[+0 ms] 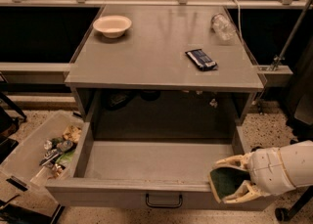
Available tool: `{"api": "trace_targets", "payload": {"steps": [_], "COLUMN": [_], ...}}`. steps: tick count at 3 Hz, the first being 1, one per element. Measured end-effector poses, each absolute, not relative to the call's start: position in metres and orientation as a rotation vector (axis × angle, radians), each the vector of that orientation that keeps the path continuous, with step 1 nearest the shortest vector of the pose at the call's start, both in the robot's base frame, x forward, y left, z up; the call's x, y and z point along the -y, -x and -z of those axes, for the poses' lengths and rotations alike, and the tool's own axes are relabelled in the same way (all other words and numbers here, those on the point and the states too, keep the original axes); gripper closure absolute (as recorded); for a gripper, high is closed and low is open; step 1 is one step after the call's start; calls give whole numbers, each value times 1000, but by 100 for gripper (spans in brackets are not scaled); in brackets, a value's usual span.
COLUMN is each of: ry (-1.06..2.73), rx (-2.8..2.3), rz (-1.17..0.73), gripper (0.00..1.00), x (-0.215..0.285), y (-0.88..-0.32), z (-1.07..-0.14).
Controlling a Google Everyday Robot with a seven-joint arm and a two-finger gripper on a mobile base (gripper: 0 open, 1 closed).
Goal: Place sponge into top drawer
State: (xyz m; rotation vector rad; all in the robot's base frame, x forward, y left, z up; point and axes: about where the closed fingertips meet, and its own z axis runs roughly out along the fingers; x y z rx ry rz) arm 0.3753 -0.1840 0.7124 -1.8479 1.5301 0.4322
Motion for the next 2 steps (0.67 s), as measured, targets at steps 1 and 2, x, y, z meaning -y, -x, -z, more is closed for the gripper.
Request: {"api": "trace_targets", "payload": {"steps": [1, 2], "ry": [1848, 1845], "rx": [-1530, -1416], "rz": [-432, -433], "gripper": [100, 100], "x": [184, 156], "y": [-375, -404], "z": [-712, -751]}}
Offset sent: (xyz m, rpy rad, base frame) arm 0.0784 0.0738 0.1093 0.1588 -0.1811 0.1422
